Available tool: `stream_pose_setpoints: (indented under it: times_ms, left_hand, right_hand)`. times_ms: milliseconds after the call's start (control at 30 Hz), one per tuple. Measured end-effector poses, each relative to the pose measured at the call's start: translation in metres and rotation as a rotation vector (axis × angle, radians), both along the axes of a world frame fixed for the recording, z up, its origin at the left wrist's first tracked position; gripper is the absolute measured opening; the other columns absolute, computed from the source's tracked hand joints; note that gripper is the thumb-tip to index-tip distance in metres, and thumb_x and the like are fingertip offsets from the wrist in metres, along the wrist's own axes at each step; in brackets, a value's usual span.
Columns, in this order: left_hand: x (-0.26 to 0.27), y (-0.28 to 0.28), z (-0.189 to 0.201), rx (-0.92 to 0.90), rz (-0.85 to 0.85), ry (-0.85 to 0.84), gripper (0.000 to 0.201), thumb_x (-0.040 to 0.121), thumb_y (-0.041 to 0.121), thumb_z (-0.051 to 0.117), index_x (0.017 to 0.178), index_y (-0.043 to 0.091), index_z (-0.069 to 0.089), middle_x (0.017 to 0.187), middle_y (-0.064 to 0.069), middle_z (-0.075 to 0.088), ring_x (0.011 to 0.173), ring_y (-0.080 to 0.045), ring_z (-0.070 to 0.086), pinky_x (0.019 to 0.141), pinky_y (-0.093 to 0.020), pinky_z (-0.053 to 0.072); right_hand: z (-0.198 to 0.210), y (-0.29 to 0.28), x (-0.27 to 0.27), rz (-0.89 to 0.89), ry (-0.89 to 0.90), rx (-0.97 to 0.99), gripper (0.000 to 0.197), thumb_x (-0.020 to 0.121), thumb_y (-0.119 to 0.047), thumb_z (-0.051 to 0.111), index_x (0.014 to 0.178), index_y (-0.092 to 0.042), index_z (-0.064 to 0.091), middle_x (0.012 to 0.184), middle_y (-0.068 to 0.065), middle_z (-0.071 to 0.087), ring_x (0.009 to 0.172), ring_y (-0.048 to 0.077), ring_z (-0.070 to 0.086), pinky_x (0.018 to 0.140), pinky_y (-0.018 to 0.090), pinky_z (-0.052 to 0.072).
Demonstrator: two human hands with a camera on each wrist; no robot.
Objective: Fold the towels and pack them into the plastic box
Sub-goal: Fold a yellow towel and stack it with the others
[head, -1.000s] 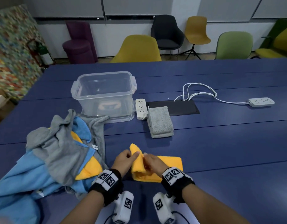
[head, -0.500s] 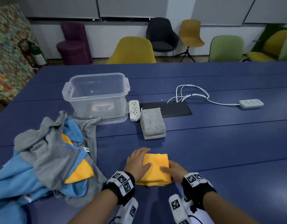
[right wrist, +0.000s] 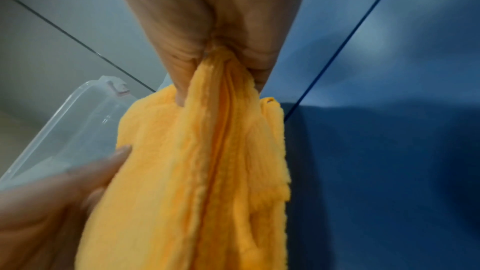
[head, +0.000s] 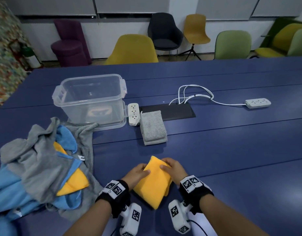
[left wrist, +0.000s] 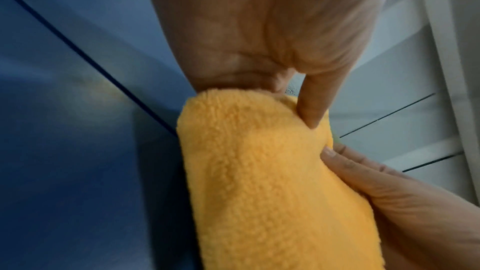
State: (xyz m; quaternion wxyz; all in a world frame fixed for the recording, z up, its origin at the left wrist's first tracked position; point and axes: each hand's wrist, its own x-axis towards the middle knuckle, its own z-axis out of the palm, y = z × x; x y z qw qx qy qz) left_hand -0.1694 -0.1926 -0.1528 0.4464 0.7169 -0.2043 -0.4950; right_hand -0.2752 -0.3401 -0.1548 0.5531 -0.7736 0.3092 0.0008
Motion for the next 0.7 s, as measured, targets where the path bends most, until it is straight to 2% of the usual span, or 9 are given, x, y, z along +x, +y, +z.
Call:
stream_pose_setpoints:
  times_ms: [100, 167, 267, 367, 433, 500, 533, 633, 700]
  left_hand:
    - [0.001, 0.005, -0.004, 0.021, -0.111, -0.056, 0.052, 0.081, 0.042, 0.058, 0.124, 0.015, 0.046, 0.114, 0.0, 0.055, 0.105, -0.017, 0.054, 0.084, -0.023, 0.044]
    - [-0.001, 0.006, -0.01, 0.055, -0.068, -0.126, 0.035, 0.089, 0.034, 0.059, 0.115, 0.011, 0.054, 0.107, -0.003, 0.058, 0.099, -0.018, 0.056, 0.077, -0.022, 0.046]
    - [-0.001, 0.008, -0.016, 0.194, -0.11, -0.356, 0.028, 0.087, 0.047, 0.056, 0.083, 0.02, 0.051, 0.085, 0.002, 0.057, 0.087, -0.019, 0.056, 0.076, -0.03, 0.042]
    - [-0.003, 0.012, -0.014, 0.434, -0.282, -0.672, 0.041, 0.092, 0.057, 0.039, 0.087, 0.018, 0.049, 0.094, -0.003, 0.061, 0.096, -0.024, 0.059, 0.075, -0.031, 0.039]
    - [-0.005, 0.012, -0.011, 0.5, -0.32, -0.81, 0.048, 0.094, 0.059, 0.027, 0.083, 0.018, 0.049, 0.103, -0.006, 0.065, 0.098, -0.025, 0.059, 0.078, -0.031, 0.04]
    - [-0.007, 0.015, -0.009, 0.516, -0.335, -0.895, 0.053, 0.097, 0.055, 0.017, 0.073, 0.02, 0.048, 0.104, -0.007, 0.066, 0.098, -0.025, 0.059, 0.088, -0.033, 0.04]
    - [-0.007, 0.018, -0.011, 0.52, -0.33, -0.922, 0.055, 0.097, 0.054, 0.015, 0.076, 0.019, 0.052, 0.107, -0.007, 0.064, 0.101, -0.025, 0.057, 0.094, -0.035, 0.038]
    - [-0.001, 0.024, -0.018, 0.451, -0.279, -0.783, 0.056, 0.093, 0.059, 0.028, 0.103, 0.013, 0.059, 0.121, -0.005, 0.049, 0.113, -0.021, 0.047, 0.1, -0.034, 0.036]
    - [0.001, 0.026, -0.017, 0.304, -0.2, -0.473, 0.068, 0.079, 0.074, 0.041, 0.101, 0.012, 0.059, 0.116, -0.008, 0.054, 0.103, -0.019, 0.054, 0.09, -0.029, 0.041]
  right_hand:
    - [0.001, 0.002, 0.001, 0.019, 0.003, -0.013, 0.017, 0.091, -0.01, 0.056, 0.108, -0.012, 0.057, 0.103, 0.002, 0.056, 0.1, 0.016, 0.052, 0.082, 0.023, 0.038]
    - [-0.001, 0.005, 0.002, 0.017, 0.039, -0.054, 0.023, 0.09, -0.013, 0.058, 0.112, -0.011, 0.059, 0.103, 0.0, 0.056, 0.1, 0.014, 0.051, 0.083, 0.022, 0.038]
    - [0.0, 0.009, 0.0, 0.101, 0.134, -0.033, 0.04, 0.085, -0.023, 0.065, 0.122, -0.011, 0.054, 0.108, 0.0, 0.054, 0.105, 0.013, 0.05, 0.086, 0.023, 0.04]
    - [-0.001, 0.012, -0.001, 0.23, 0.23, -0.067, 0.047, 0.083, -0.025, 0.068, 0.123, -0.009, 0.052, 0.106, 0.0, 0.052, 0.1, 0.013, 0.05, 0.082, 0.022, 0.043]
    - [-0.002, 0.015, -0.002, 0.266, 0.274, -0.127, 0.036, 0.083, -0.024, 0.067, 0.114, -0.009, 0.056, 0.092, -0.004, 0.051, 0.092, 0.013, 0.048, 0.072, 0.019, 0.04]
    - [-0.001, 0.019, -0.002, 0.278, 0.301, -0.168, 0.017, 0.085, -0.026, 0.065, 0.093, -0.015, 0.055, 0.081, -0.005, 0.048, 0.088, 0.015, 0.047, 0.071, 0.022, 0.036]
    - [-0.001, 0.021, -0.001, 0.283, 0.309, -0.176, 0.017, 0.086, -0.026, 0.064, 0.089, -0.015, 0.052, 0.082, -0.003, 0.049, 0.088, 0.016, 0.046, 0.072, 0.023, 0.035]
    - [0.004, 0.025, 0.001, 0.33, 0.32, -0.192, 0.027, 0.091, -0.024, 0.057, 0.114, -0.01, 0.052, 0.098, 0.0, 0.051, 0.094, 0.013, 0.043, 0.077, 0.022, 0.033]
    - [0.007, 0.024, 0.005, 0.33, 0.294, -0.197, 0.035, 0.093, -0.021, 0.053, 0.123, -0.004, 0.049, 0.106, 0.003, 0.049, 0.097, 0.015, 0.045, 0.079, 0.023, 0.035]
